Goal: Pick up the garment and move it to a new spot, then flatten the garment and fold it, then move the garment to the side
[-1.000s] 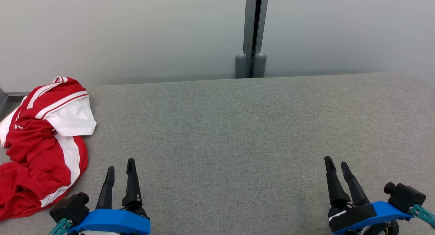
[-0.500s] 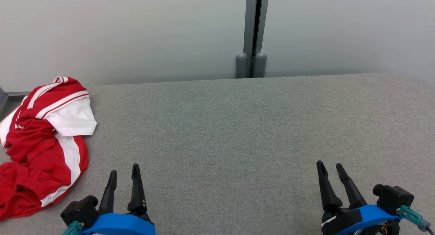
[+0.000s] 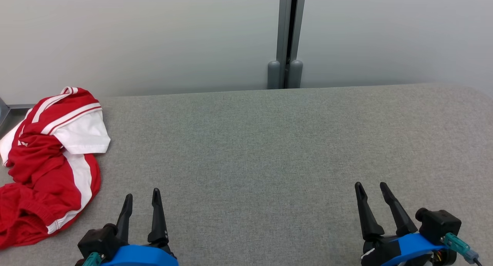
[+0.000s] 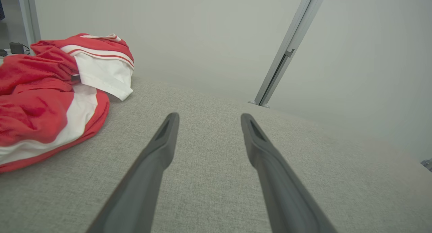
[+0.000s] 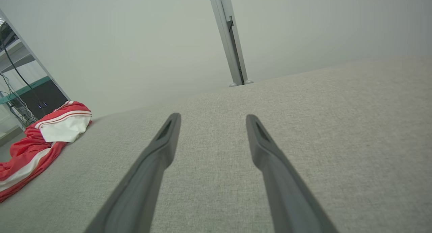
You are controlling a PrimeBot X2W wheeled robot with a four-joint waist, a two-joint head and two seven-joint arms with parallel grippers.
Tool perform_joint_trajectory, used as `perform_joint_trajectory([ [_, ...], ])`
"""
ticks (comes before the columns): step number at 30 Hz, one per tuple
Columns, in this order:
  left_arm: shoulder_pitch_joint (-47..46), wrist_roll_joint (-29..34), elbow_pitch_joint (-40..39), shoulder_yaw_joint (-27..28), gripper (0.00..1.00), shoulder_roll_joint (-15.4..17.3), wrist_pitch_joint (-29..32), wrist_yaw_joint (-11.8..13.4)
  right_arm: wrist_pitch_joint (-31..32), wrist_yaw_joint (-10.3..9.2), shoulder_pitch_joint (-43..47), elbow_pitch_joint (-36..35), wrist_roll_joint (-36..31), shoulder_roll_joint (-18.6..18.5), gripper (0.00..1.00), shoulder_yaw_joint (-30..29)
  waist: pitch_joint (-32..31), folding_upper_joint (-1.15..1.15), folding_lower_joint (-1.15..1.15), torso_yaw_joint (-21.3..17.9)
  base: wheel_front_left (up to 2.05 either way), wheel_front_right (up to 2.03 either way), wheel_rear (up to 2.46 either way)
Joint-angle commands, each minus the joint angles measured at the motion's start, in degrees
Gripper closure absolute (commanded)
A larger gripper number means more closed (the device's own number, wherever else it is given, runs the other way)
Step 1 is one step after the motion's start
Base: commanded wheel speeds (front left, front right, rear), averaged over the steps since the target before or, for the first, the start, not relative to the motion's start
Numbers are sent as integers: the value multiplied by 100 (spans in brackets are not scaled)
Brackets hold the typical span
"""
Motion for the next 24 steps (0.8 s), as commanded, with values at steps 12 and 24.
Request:
perform_joint_trajectory([
  [12,51,443,125,74,0,25,-168,54,-177,12,-1,-48,-615,-45,0,-16,-9,0,0,8,0,0,0],
  [24,56,604,302,-18,0,26,-299,-19,-310,9,11,-20,-1090,-47,0,-22,-13,0,0,17,0,0,0],
])
